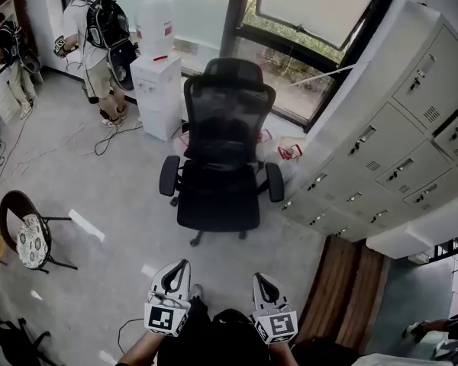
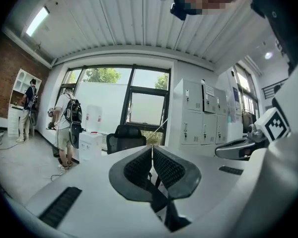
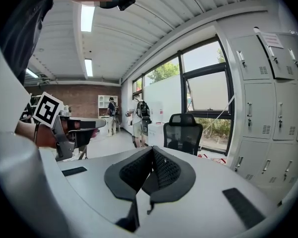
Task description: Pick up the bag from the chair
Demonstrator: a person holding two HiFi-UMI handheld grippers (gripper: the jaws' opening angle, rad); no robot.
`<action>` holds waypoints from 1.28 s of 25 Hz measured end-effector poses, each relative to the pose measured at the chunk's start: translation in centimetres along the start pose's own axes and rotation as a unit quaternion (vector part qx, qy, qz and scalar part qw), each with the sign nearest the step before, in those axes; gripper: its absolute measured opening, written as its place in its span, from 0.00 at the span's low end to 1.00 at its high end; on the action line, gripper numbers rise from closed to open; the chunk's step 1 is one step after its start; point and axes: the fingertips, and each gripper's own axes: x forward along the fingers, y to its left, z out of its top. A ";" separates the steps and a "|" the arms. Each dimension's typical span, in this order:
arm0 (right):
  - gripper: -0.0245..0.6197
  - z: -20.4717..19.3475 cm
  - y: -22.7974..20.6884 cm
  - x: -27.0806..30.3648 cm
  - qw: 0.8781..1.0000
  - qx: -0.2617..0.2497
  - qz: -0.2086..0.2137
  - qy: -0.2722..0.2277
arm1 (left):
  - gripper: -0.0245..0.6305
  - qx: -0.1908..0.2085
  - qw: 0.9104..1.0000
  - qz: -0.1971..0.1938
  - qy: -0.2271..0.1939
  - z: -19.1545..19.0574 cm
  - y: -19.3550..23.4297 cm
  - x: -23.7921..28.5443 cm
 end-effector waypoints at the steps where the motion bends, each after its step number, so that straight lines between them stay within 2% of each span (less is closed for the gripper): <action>1: 0.04 0.4 -0.5 1.1 1.000 0.000 -0.001 0.002 | 0.05 0.005 1.000 -0.005 -0.002 0.4 0.6 1.3; 5: 0.04 0.7 -2.5 4.7 1.000 0.003 0.004 0.021 | 0.05 -0.001 1.000 -0.008 0.010 0.6 1.8 5.3; 9: 0.04 0.6 -5.5 9.5 0.999 0.015 0.020 0.025 | 0.05 -0.017 0.999 0.009 0.029 -0.3 3.1 10.0; 14: 0.04 1.3 -10.7 15.5 0.999 -0.003 0.050 0.023 | 0.05 -0.012 0.999 0.035 0.037 -0.6 3.7 16.8; 18: 0.04 3.3 -15.4 20.6 0.997 -0.014 0.078 0.013 | 0.05 -0.024 0.998 0.056 0.028 0.9 4.0 23.0; 21: 0.04 4.1 -18.2 23.7 0.995 -0.023 0.097 0.018 | 0.05 -0.005 0.997 0.076 0.030 2.1 4.0 25.8; 25: 0.04 4.4 -21.2 27.4 0.995 -0.028 0.096 0.026 | 0.05 0.015 0.994 0.100 0.052 1.6 5.2 29.0; 32: 0.04 2.7 -25.3 34.2 0.994 -0.040 0.081 0.062 | 0.05 0.023 0.991 0.110 0.077 -1.0 9.7 35.1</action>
